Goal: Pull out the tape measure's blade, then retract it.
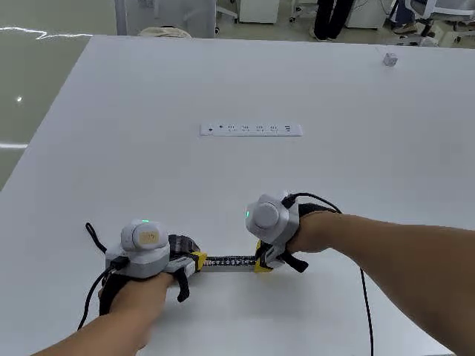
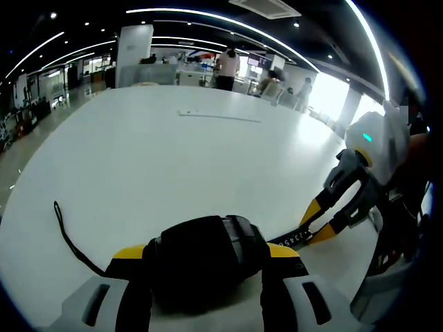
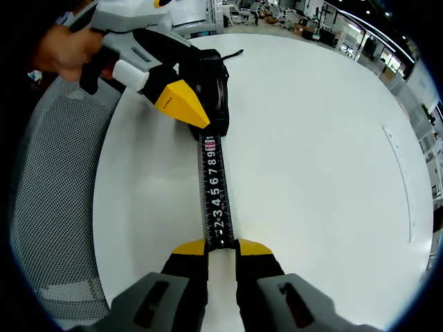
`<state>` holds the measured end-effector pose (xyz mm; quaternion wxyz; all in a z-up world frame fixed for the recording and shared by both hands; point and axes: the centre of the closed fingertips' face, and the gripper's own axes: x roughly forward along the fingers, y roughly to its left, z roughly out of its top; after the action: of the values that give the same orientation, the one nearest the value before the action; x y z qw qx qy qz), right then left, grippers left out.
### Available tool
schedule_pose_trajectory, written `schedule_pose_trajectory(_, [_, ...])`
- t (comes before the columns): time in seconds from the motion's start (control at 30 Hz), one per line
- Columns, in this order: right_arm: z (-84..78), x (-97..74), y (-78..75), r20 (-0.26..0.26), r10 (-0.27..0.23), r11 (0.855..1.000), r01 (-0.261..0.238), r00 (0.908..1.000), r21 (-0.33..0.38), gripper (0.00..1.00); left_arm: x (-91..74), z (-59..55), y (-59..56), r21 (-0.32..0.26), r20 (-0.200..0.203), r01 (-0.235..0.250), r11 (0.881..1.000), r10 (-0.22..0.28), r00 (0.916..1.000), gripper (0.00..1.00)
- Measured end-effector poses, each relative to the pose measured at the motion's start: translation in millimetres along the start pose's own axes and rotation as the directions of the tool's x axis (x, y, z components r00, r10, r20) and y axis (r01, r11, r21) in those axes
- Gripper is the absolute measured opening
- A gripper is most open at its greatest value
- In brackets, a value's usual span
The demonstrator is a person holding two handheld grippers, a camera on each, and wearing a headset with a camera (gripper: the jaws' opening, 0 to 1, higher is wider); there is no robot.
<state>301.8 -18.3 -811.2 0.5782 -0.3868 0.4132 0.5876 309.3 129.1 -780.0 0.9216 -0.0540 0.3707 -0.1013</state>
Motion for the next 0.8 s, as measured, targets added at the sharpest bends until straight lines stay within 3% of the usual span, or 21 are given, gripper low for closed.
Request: schedule_pose_trajectory(0.8, [12.6, 4.8, -0.1, 0.006, 0.009, 1.000, -0.008, 0.9999, -0.017, 0.13, -0.3, -0.8, -0.1, -0.010, 0.002, 0.003, 1.000, -0.003, 1.0000, 0.61])
